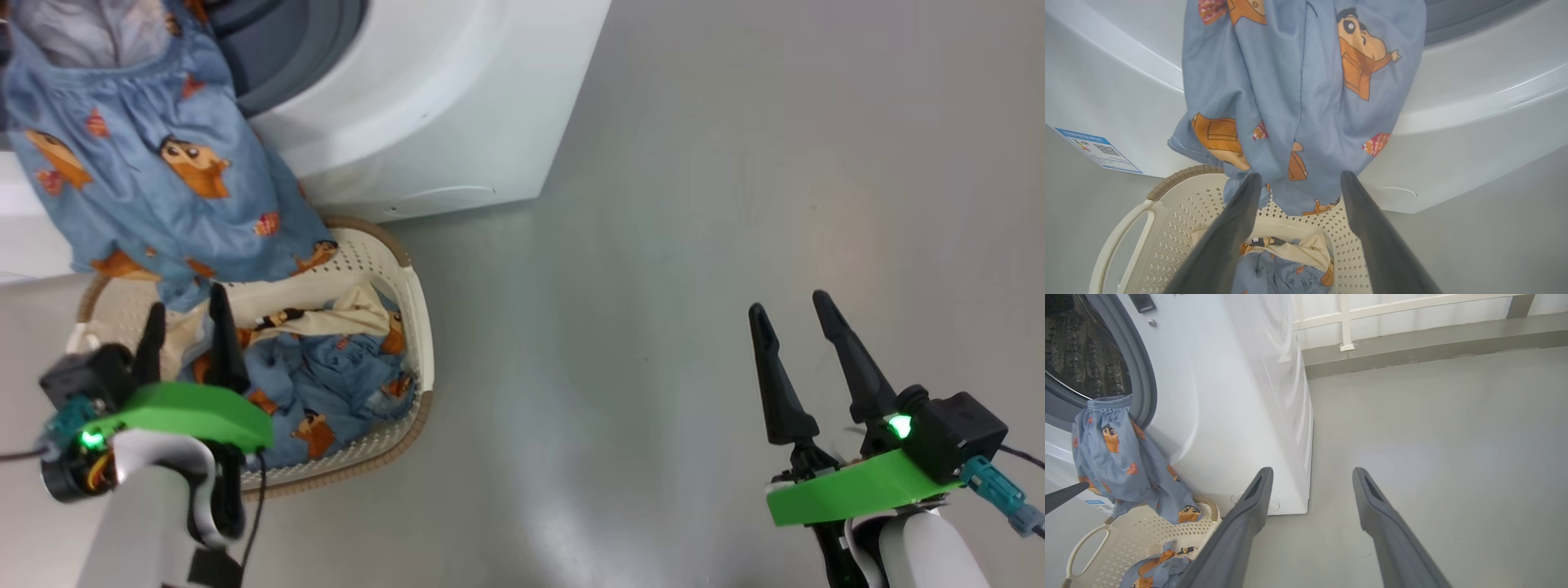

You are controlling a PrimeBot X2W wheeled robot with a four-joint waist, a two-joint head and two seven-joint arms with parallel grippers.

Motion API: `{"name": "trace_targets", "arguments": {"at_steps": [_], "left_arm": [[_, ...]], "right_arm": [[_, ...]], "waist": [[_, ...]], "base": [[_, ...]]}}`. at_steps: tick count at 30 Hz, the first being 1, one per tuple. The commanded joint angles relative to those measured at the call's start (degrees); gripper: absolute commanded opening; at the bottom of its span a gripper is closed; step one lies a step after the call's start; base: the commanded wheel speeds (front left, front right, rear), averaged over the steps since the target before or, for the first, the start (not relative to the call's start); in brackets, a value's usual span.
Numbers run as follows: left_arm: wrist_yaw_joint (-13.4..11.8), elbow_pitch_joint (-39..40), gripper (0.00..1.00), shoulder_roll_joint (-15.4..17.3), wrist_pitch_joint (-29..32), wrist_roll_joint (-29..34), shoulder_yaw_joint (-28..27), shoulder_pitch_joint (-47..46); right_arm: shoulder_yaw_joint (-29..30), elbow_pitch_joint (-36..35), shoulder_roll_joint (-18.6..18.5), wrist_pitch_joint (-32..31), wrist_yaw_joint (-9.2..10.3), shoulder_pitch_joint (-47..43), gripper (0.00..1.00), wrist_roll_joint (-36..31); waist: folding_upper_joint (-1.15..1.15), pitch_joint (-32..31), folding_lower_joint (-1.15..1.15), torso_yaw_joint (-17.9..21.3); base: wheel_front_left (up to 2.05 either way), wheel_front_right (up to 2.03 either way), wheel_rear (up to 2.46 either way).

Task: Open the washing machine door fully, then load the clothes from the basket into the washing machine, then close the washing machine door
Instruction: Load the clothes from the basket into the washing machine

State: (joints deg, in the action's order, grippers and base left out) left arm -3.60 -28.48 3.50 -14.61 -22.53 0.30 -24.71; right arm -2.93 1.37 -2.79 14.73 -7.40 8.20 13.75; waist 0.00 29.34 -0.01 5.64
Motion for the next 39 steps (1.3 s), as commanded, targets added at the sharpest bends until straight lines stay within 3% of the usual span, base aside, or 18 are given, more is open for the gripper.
{"name": "trace_targets", "arguments": {"at_steps": [1, 16, 28, 39], "left_arm": [[0.57, -1.32, 1.0, 2.03, -0.36, 0.03, -2.15, -2.05], [5.29, -12.6, 1.0, 2.61, -0.38, 0.72, -6.88, -12.38], [5.91, -16.8, 1.0, 2.65, -0.39, 3.37, -10.21, -19.47], [5.58, -14.55, 1.0, 1.55, -0.39, 6.46, -13.59, -24.84]], "right_arm": [[-1.36, -1.74, -0.09, 0.27, -0.09, 0.98, 1.0, -0.26], [-2.27, -2.05, -0.09, 0.27, -0.09, 2.26, 1.0, -0.56], [-3.89, -2.45, -0.09, 0.27, -0.09, 2.59, 1.0, -0.88], [-3.92, -3.18, -0.09, 0.27, -0.09, 2.59, 1.0, -1.1]], "waist": [[0.0, 1.83, 0.01, 1.09], [0.0, 5.17, 0.01, 2.14], [0.0, 8.26, 0.01, 3.31], [0.0, 10.81, 0.01, 4.53]], "base": [[0.0, 0.0, 0.0], [0.0, 0.0, 0.0], [0.0, 0.0, 0.0], [0.0, 0.0, 0.0]]}}
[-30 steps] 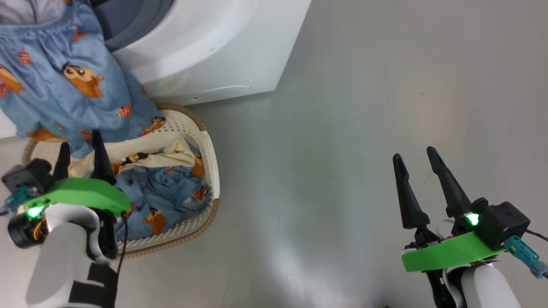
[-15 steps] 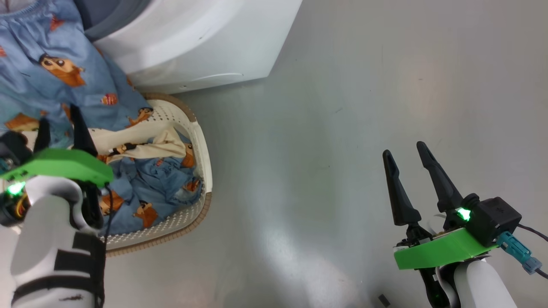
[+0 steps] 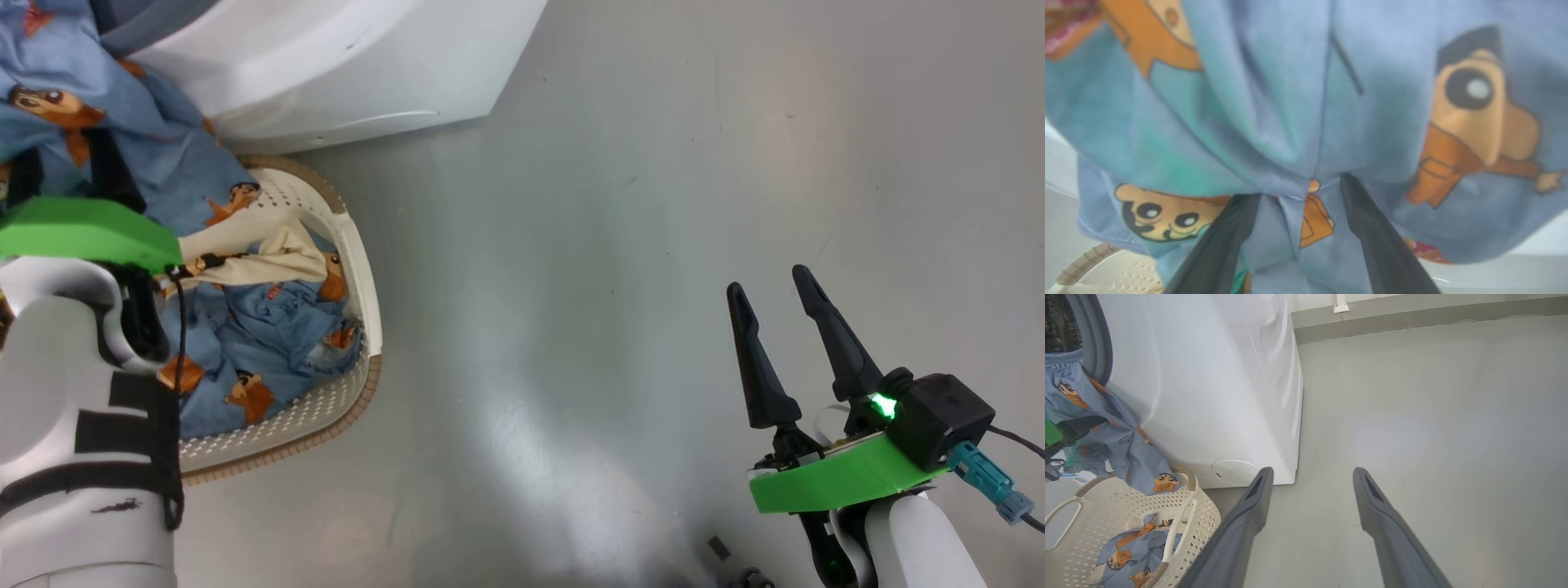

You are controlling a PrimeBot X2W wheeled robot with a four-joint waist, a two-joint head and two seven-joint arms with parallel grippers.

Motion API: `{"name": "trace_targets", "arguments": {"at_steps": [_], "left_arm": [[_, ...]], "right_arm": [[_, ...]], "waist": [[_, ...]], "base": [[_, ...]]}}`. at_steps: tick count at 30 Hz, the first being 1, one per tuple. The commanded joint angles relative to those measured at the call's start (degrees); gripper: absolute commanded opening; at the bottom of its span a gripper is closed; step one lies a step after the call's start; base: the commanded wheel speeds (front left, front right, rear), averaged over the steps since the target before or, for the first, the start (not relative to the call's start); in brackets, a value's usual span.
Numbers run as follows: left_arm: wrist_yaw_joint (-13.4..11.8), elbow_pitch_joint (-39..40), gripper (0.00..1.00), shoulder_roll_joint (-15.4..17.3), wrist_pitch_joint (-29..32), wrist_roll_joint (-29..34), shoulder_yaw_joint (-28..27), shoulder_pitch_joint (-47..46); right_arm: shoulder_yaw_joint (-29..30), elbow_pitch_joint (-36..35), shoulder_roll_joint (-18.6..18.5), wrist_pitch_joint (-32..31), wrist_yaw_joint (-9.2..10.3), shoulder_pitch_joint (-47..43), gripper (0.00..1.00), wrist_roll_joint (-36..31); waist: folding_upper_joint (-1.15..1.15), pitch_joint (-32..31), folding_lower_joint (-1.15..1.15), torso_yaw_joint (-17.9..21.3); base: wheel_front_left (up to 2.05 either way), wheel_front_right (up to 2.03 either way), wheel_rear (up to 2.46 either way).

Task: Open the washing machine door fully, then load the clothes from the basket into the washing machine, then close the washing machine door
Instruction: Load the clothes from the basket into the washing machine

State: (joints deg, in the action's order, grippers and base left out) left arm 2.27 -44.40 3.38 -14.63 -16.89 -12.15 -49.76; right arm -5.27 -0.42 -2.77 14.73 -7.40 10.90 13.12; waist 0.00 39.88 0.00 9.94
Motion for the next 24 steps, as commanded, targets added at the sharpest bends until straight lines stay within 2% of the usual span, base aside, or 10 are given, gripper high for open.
{"name": "trace_targets", "arguments": {"at_steps": [1, 5, 6, 7, 8, 9, 10, 12, 13, 24], "left_arm": [[-0.37, 1.49, 1.0, 1.64, -0.37, 1.22, -1.44, -0.12], [-0.88, 2.55, 1.0, 1.38, -0.37, 2.88, -2.5, -0.97], [-0.89, 2.84, 0.73, 1.29, -0.37, 3.24, -2.74, -1.07], [-0.88, 3.1, 0.59, 1.21, -0.37, 3.54, -3.01, -1.16], [-0.89, 3.38, 0.47, 1.14, -0.37, 3.83, -3.32, -1.25], [-0.97, 3.81, 0.41, 1.07, -0.37, 4.18, -3.65, -1.29], [-1.09, 4.24, 0.31, 0.99, -0.37, 4.53, -3.98, -1.26], [-1.13, 4.87, 0.03, 0.77, -0.37, 5.1, -4.49, -0.88], [-1.11, 5.24, 0.0, 0.63, -0.37, 5.36, -4.68, -0.56], [-0.65, 11.93, 0.0, -0.45, -0.37, 4.73, -5.86, 6.98]], "right_arm": [[-1.64, -1.44, -0.1, 0.27, -0.09, -0.11, 1.0, -0.47], [-1.6, -1.61, -0.1, 0.27, -0.09, -0.01, 1.0, -0.41], [-1.52, -1.65, -0.1, 0.27, -0.09, 0.01, 1.0, -0.41], [-1.44, -1.66, -0.1, 0.27, -0.09, 0.0, 1.0, -0.42], [-1.37, -1.66, -0.1, 0.27, -0.09, -0.01, 1.0, -0.44], [-1.31, -1.66, -0.1, 0.27, -0.09, -0.01, 1.0, -0.45], [-1.24, -1.66, -0.1, 0.27, -0.09, 0.0, 1.0, -0.46], [-1.09, -1.55, -0.1, 0.27, -0.09, 0.01, 1.0, -0.41], [-1.08, -1.45, -0.1, 0.27, -0.09, 0.03, 1.0, -0.29], [-1.33, -0.15, -0.1, 0.27, -0.09, 0.18, 1.0, 0.68]], "waist": [[0.0, 0.42, 0.0, 0.33], [0.0, 0.98, 0.0, 0.65], [0.0, 1.09, 0.0, 0.67], [0.0, 1.17, 0.0, 0.67], [0.0, 1.24, 0.0, 0.65], [0.0, 1.29, 0.0, 0.6], [0.0, 1.31, 0.0, 0.53], [0.0, 1.2, 0.0, 0.29], [0.0, 1.07, 0.0, 0.14], [0.0, -2.18, 0.0, -2.04]], "base": [[0.0, 0.0, 0.0], [0.0, 0.0, 0.0], [0.0, 0.0, 0.0], [0.0, 0.0, 0.0], [0.0, 0.0, 0.0], [0.0, 0.0, 0.0], [0.0, 0.0, 0.0], [0.0, 0.0, 0.0], [0.0, 0.0, 0.0], [0.0, 0.0, 0.0]]}}
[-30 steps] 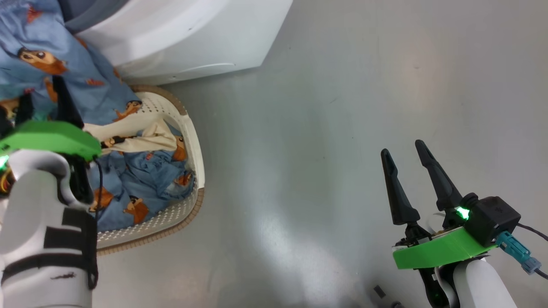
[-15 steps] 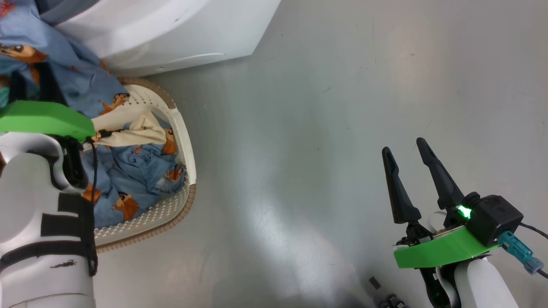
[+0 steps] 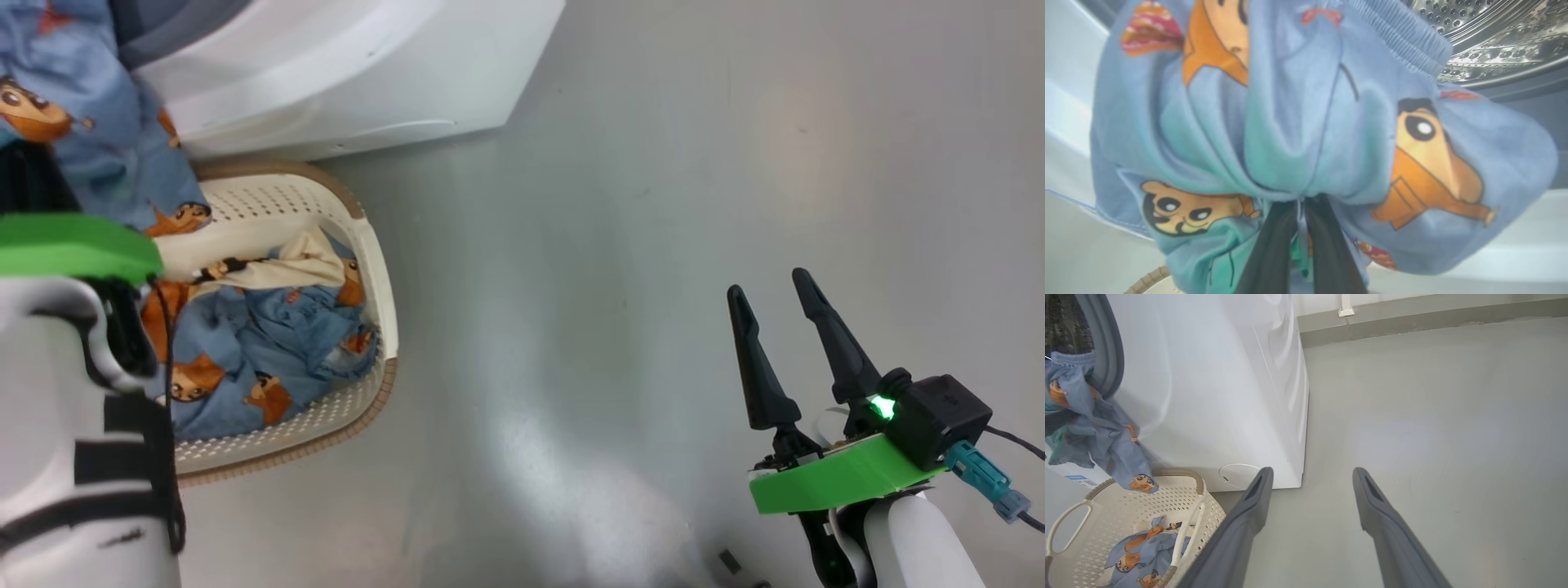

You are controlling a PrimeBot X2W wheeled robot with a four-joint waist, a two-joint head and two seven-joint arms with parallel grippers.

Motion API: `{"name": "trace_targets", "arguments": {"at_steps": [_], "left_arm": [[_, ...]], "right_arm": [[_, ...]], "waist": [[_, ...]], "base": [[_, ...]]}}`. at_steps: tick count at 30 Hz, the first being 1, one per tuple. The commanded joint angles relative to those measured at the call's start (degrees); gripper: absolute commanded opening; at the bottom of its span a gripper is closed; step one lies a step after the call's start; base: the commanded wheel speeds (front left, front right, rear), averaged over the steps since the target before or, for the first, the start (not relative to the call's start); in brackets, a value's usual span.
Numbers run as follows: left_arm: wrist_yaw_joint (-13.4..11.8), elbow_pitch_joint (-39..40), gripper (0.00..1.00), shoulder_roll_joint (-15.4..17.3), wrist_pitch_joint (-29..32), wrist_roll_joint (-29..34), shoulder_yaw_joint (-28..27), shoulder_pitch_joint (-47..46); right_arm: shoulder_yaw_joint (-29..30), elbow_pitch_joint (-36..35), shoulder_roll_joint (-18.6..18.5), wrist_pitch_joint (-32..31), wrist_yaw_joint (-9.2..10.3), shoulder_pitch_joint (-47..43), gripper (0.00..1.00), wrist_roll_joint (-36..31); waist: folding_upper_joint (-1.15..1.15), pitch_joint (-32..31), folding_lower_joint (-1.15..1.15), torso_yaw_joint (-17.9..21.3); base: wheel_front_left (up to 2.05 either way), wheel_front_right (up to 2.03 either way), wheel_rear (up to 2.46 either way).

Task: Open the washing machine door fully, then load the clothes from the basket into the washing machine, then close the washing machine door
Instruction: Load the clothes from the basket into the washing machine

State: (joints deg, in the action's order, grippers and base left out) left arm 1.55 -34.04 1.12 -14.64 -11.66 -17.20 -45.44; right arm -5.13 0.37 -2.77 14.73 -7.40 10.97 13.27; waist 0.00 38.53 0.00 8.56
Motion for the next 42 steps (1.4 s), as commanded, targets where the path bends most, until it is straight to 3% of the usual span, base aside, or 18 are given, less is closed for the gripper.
{"name": "trace_targets", "arguments": {"at_steps": [1, 10, 19, 31, 42], "left_arm": [[0.18, 2.11, 0.0, 1.8, -0.36, -1.43, -0.2, 3.5], [-1.18, 8.85, 0.0, 1.78, -0.36, -4.69, 4.48, 7.14], [-1.58, 10.54, 0.0, 3.42, -0.36, -0.05, 4.67, 4.08], [-2.04, -1.27, 0.0, 11.54, -0.36, 4.7, 5.31, -9.24], [-1.97, -12.82, 0.0, 18.58, -0.36, 5.12, 4.46, -20.24]], "right_arm": [[-1.55, -0.8, -0.1, 0.27, -0.09, 0.09, 1.0, 0.61], [-2.24, -0.05, -0.1, 0.27, -0.09, -0.11, 1.0, 1.28], [-3.72, 0.58, -0.1, 0.27, -0.09, -1.06, 1.0, 3.25], [-6.15, 1.66, -0.1, 0.27, -0.09, -4.14, 1.0, 4.17], [-7.44, 2.15, -0.1, 0.27, -0.09, -7.79, 1.0, 3.4]], "waist": [[0.0, -1.19, 0.0, -0.83], [0.0, -3.46, 0.0, -1.44], [0.0, -5.19, 0.0, 1.38], [0.0, -7.49, 0.0, 6.68], [0.0, -7.5, 0.0, 10.88]], "base": [[0.0, 0.0, 0.0], [0.0, 0.0, 0.0], [0.0, 0.0, 0.0], [0.0, 0.0, 0.0], [0.0, 0.0, 0.0]]}}
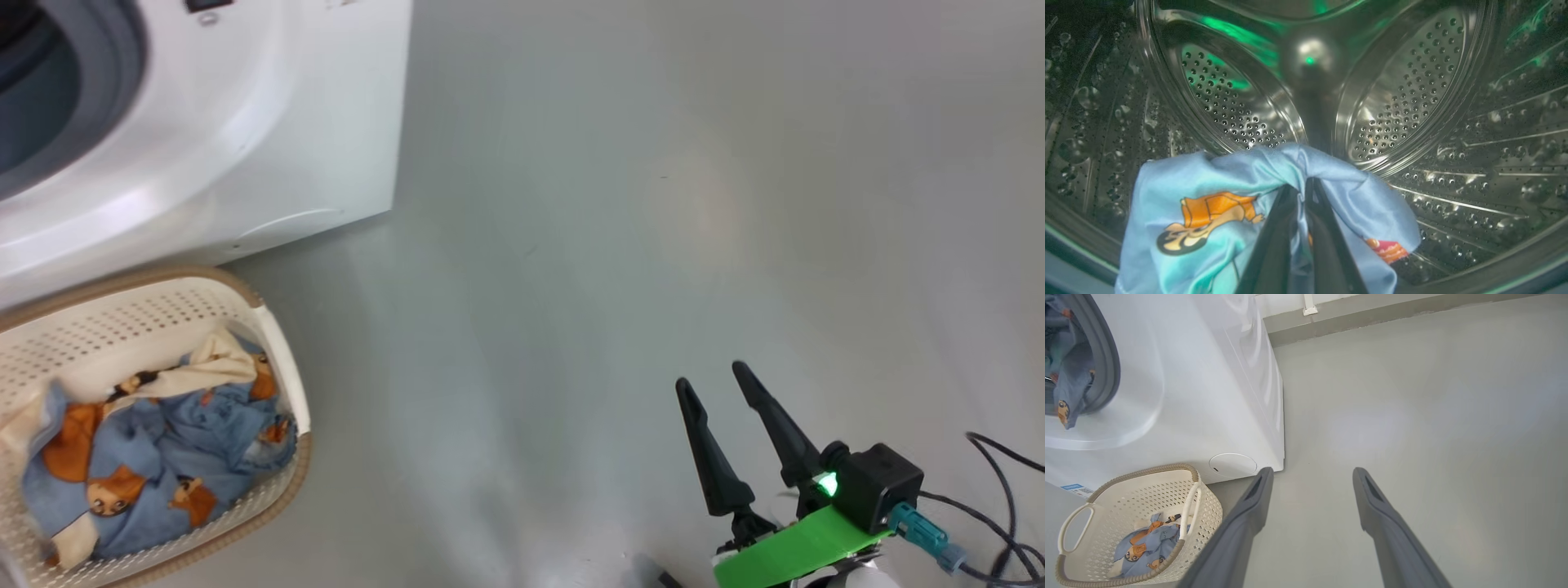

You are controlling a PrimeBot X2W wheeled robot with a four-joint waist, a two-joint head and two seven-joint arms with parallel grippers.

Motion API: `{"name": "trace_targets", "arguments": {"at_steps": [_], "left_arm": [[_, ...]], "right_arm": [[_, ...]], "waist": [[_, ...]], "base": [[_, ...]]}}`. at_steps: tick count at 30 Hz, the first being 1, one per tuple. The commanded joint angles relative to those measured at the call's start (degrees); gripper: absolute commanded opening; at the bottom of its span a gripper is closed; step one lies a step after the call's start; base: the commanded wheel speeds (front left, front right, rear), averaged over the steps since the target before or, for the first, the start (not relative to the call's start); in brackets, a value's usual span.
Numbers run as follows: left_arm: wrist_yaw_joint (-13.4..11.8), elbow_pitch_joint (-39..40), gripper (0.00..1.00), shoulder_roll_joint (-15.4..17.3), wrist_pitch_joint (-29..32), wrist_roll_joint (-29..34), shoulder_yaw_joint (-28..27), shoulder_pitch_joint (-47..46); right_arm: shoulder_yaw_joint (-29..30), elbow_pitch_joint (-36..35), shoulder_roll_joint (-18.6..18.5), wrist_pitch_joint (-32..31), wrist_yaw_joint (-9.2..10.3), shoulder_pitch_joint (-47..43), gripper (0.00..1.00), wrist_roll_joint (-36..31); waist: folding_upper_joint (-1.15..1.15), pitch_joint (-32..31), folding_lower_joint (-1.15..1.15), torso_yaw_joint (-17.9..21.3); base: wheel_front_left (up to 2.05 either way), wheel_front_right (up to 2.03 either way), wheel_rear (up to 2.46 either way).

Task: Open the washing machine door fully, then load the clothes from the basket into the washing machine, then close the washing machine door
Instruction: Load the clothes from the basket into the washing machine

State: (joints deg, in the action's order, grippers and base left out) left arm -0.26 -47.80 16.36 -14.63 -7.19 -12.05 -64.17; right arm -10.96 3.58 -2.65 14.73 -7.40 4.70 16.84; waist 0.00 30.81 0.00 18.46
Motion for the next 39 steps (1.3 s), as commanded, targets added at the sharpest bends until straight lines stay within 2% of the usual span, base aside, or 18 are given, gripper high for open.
{"name": "trace_targets", "arguments": {"at_steps": [1, 9, 20, 27, 39], "left_arm": [[-0.16, 0.45, 0.0, 3.81, -0.37, 0.65, -0.76, -2.42], [-0.36, -0.25, 0.0, 6.05, -0.37, 1.35, -0.36, -8.71], [-1.91, 8.49, 0.0, 5.29, -0.37, 0.0, -3.73, -11.25], [-2.71, 12.09, 0.0, 4.33, -0.37, 0.61, -6.02, -9.69], [-3.44, 4.01, 0.0, 4.63, -0.37, 4.16, -3.8, -9.21]], "right_arm": [[-1.65, -1.15, -0.22, 0.27, -0.09, -1.76, 1.0, -0.3], [-1.77, -1.9, -0.22, 0.27, -0.09, -2.32, 1.0, -0.35], [-2.47, -2.76, -0.22, 0.27, -0.09, -1.16, 1.0, 0.87], [-2.57, -3.02, -0.22, 0.27, -0.09, -0.5, 1.0, 1.32], [-2.53, -2.58, -0.22, 0.27, -0.09, -0.39, 1.0, 1.27]], "waist": [[0.0, 0.47, 0.0, 1.25], [0.0, 3.66, 0.0, 2.2], [0.0, 7.72, 0.0, 2.38], [0.0, 9.47, 0.0, 2.59], [0.0, 9.31, 0.0, 2.19]], "base": [[0.0, 0.0, 0.0], [0.0, 0.0, 0.0], [0.0, 0.0, 0.0], [0.0, 0.0, 0.0], [0.0, 0.0, 0.0]]}}
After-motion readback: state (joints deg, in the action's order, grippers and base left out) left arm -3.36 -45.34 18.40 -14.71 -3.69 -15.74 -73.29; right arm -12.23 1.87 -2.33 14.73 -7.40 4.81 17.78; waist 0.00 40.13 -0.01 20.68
